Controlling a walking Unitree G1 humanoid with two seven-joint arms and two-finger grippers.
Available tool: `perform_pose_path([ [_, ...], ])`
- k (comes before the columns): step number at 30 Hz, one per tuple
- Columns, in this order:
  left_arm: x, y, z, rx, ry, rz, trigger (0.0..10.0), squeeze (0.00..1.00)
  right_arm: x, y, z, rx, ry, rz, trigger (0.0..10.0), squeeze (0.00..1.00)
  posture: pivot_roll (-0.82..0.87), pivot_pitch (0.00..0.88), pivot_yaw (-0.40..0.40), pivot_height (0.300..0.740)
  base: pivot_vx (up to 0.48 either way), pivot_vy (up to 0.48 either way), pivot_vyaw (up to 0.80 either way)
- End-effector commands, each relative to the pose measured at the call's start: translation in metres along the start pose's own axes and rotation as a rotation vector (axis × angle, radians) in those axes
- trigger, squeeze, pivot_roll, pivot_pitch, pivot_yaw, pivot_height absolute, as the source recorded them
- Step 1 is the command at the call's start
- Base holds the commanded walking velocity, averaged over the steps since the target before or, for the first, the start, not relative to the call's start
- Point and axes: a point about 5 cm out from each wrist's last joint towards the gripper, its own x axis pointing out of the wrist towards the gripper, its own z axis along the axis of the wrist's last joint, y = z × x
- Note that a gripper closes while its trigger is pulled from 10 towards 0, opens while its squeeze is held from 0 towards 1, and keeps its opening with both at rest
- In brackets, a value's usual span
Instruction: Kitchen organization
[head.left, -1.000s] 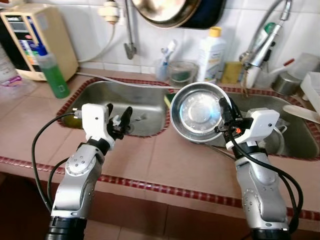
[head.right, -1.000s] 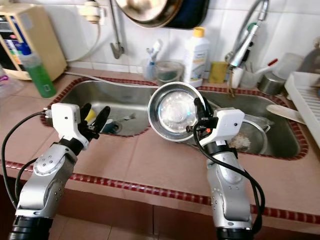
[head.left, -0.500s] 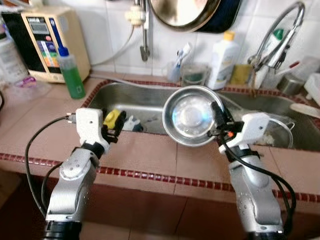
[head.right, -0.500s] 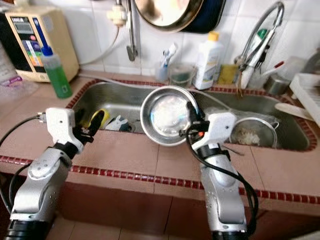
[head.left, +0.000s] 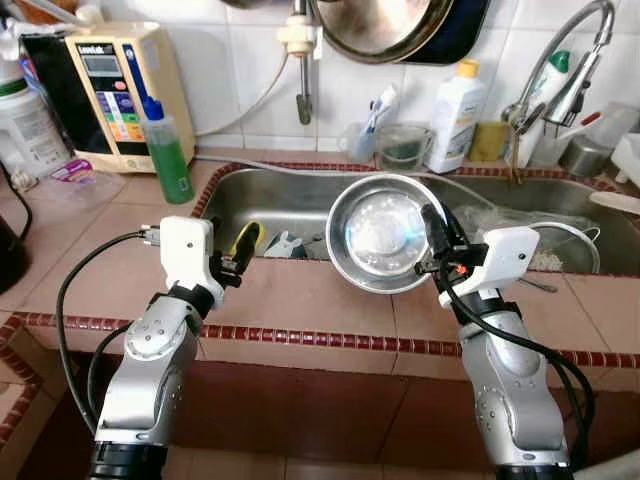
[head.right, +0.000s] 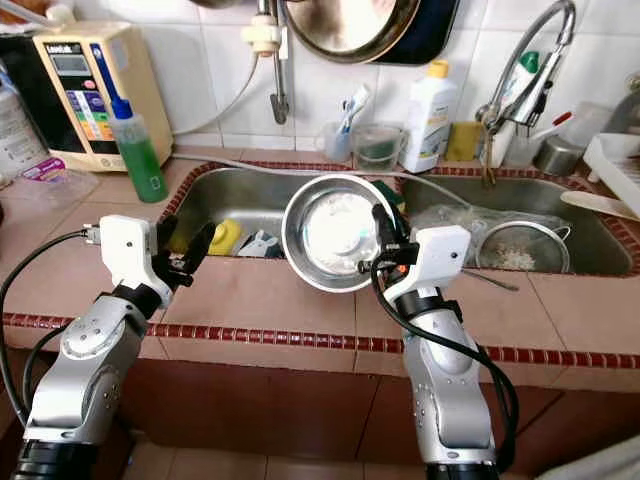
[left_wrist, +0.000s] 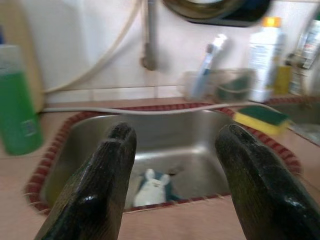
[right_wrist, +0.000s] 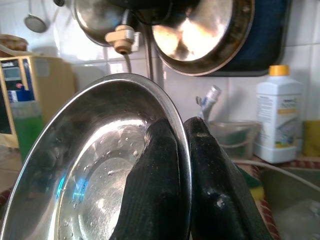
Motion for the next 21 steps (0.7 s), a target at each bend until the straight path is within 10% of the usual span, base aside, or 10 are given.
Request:
perform_pose_path([
  [1,-0.0001,-0.0053,0.0046,0.04,-0.015,-0.033,10.0,0.0,0.0012,-0.002,0.0044,-0.014,-0.02,-0.007,10.0,0.0,-0.11,0.019,0.037,0.74,0.0,0.0,0.0],
  [21,-0.0018,-0.0008,-0.0026,0.006,0.032,-0.02,10.0,0.0,0.0008,-0.0001,0.0033,-0.017,-0.011,0.003,10.0,0.0,-0.12,0.024,0.038,0.74,0.068,0.0,0.0],
])
